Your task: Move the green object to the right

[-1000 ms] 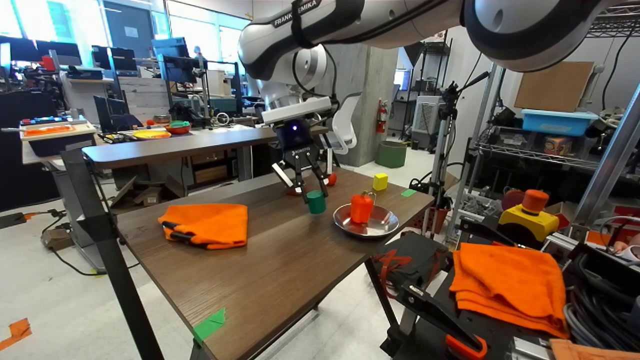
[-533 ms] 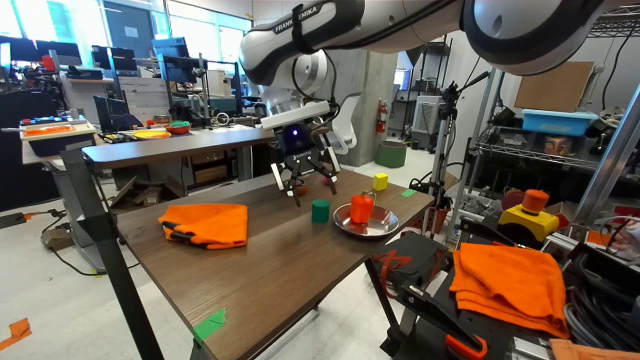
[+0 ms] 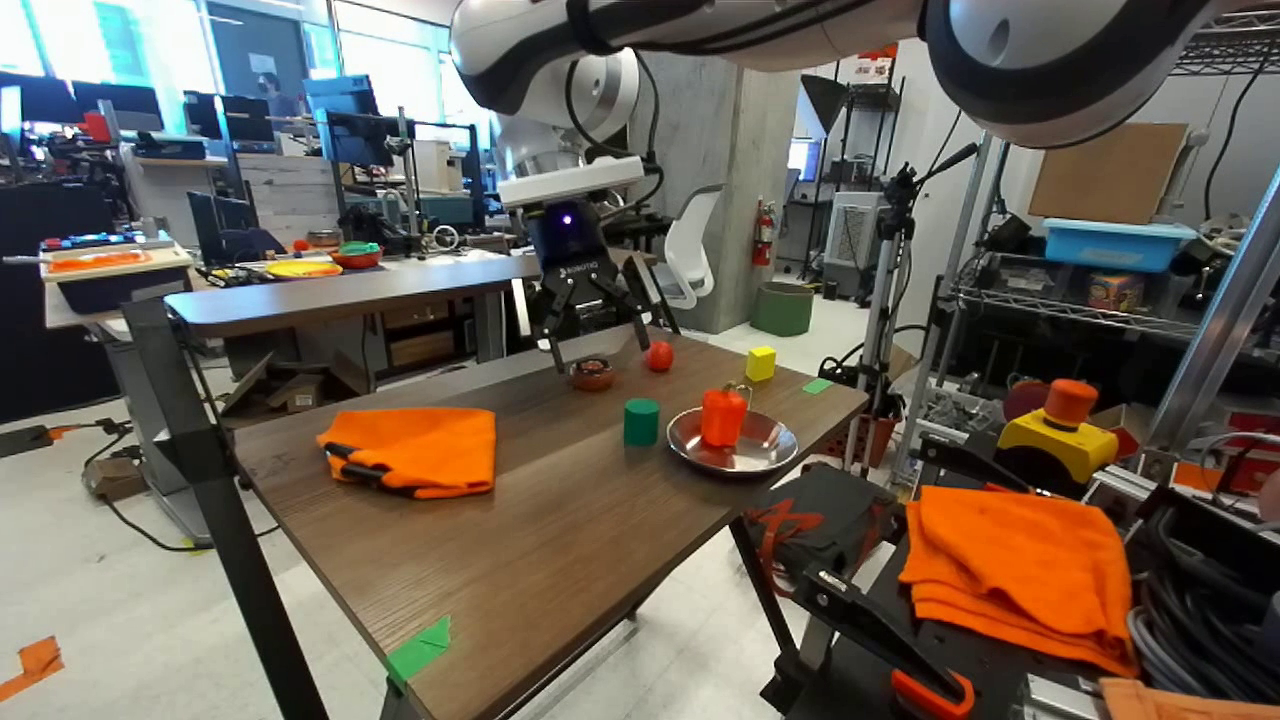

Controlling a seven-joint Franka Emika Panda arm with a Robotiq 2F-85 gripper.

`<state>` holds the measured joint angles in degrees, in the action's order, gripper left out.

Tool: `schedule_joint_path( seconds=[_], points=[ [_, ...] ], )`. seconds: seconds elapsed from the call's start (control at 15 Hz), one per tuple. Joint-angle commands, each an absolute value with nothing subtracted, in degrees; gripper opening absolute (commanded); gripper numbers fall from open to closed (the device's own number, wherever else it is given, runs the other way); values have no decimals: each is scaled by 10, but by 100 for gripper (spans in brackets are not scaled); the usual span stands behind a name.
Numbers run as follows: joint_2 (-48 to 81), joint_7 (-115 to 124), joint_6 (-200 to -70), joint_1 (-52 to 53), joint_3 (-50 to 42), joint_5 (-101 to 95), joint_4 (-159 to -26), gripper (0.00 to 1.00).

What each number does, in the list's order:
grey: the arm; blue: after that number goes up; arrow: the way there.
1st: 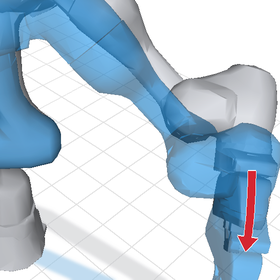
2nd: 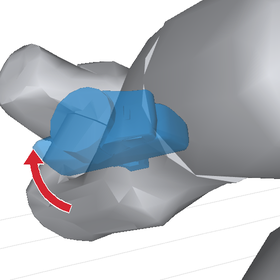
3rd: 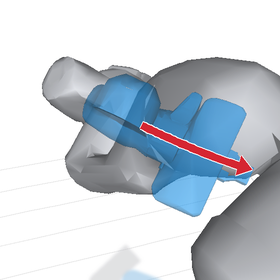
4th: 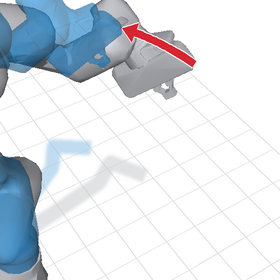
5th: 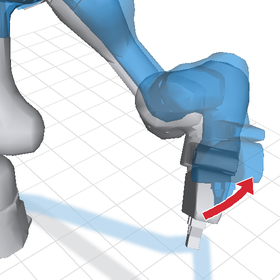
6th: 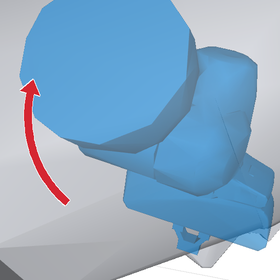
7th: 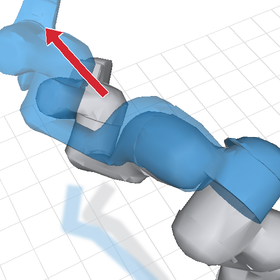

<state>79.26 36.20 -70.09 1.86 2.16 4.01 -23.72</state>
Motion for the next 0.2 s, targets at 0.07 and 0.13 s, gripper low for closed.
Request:
schedule_joint_path(
  seconds=[0.07,0.13],
  points=[
    [787,359,-702,21,14,47,-245,100],
    [787,359,-702,21,13,47,-245,100]
  ],
)
